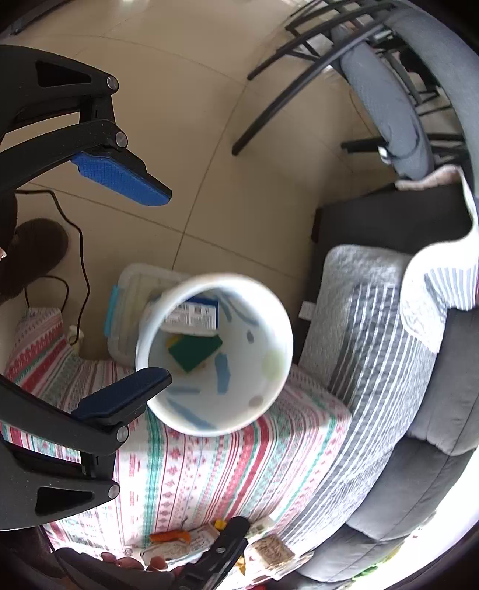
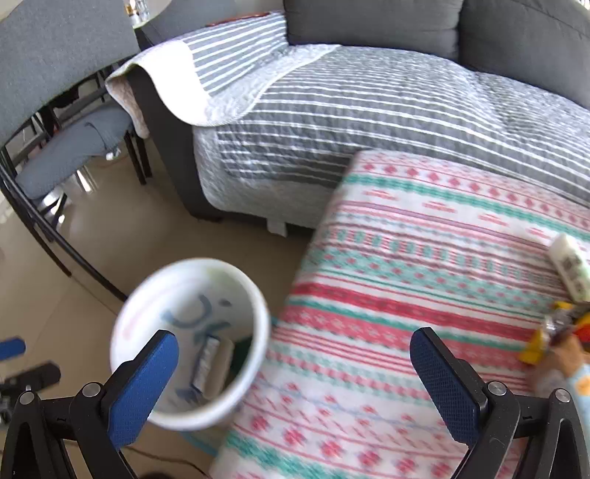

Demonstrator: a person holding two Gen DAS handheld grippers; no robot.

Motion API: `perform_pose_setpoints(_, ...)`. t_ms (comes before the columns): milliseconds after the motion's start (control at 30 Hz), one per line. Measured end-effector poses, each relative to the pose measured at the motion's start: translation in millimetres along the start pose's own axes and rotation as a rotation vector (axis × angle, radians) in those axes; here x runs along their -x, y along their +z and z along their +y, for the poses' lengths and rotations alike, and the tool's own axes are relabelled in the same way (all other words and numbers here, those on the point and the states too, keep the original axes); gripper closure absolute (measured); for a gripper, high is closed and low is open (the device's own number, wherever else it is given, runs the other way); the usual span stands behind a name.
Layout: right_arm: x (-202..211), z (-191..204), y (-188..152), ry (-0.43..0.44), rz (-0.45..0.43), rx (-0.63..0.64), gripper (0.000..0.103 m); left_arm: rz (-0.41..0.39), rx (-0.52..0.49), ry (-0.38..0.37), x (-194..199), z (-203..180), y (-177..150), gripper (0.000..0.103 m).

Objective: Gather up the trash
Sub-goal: 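Open the right tool to drop the blue box into the bin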

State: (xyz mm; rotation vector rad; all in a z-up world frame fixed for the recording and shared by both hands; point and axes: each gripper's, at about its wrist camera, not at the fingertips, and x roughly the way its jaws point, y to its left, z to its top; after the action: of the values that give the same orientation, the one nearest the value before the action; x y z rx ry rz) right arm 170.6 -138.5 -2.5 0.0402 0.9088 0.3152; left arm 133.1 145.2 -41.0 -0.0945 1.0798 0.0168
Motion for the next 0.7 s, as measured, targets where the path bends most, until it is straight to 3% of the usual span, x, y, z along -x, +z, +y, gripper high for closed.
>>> perform_pose_setpoints(367,66,-81,-20,-0.130,-0.025,-0.038,0.000,-0.022,-0.101,-0.071,11,-86,7,0.012)
perform_pose_setpoints(700,123,-164,-46,-0.207,-0.059,-0.157,0.000,-0.027,-0.177,-0.118,10,-158,7,0.012)
